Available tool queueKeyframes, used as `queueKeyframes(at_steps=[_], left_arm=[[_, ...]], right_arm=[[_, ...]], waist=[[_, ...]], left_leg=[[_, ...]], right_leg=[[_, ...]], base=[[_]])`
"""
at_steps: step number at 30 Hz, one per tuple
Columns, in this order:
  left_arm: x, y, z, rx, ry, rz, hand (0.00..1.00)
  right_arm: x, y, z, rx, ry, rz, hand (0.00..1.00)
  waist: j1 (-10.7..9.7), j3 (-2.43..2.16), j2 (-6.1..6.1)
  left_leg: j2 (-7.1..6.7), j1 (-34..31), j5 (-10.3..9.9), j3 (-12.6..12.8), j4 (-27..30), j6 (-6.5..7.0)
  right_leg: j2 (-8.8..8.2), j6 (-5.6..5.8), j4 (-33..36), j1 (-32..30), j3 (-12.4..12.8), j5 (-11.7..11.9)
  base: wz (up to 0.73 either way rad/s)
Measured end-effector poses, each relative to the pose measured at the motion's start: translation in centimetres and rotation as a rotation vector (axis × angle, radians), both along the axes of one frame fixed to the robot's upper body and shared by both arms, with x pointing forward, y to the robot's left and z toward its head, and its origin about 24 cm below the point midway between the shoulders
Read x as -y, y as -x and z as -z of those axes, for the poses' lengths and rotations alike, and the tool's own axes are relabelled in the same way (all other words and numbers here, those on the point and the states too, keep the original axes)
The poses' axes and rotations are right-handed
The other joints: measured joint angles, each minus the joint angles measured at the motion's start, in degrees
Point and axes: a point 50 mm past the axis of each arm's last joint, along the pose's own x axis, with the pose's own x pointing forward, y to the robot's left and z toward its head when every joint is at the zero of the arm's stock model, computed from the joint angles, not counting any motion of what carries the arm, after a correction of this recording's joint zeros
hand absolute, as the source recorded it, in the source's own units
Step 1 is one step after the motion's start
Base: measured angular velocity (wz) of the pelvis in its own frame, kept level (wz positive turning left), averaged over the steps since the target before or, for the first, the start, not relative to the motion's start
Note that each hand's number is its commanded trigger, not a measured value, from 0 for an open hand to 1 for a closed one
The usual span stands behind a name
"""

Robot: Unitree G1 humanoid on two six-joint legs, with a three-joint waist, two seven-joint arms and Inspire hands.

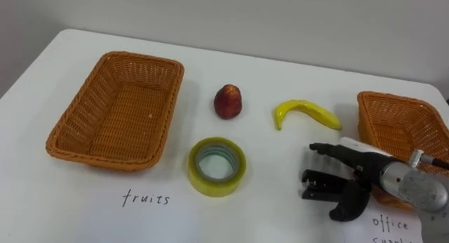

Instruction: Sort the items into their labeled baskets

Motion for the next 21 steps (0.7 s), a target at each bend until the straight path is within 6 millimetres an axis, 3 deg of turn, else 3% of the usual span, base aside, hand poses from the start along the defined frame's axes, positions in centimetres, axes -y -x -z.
queueKeyframes(at_steps=[8,18,21], left_arm=[[0.0,-0.1,0.0,0.005,0.001,-0.007,0.00],[0.2,-1.4,0.0,0.035,-0.006,-0.003,0.00],[0.2,-1.5,0.0,0.032,-0.003,0.003,0.00]], right_arm=[[0.1,0.1,0.2,-0.017,0.004,0.000,0.00],[-0.1,0.1,0.7,-0.020,0.015,0.009,0.00],[-0.3,0.1,0.9,-0.021,0.025,0.003,0.00]], waist=[[0.13,0.38,-0.75],[0.34,0.28,-0.42],[0.34,0.02,0.11]], left_leg=[[-0.10,-0.44,0.00,-0.01,0.30,0.00],[0.04,-0.46,0.00,-0.20,0.35,0.00],[0.12,-0.26,-0.01,-0.20,0.21,0.00]], right_leg=[[0.00,0.00,-0.12,-0.33,0.02,0.00],[0.09,-0.01,0.09,-0.62,0.05,0.04],[0.13,0.00,0.13,-0.57,0.12,0.21]], base=[[0.00],[0.00],[0.00]])
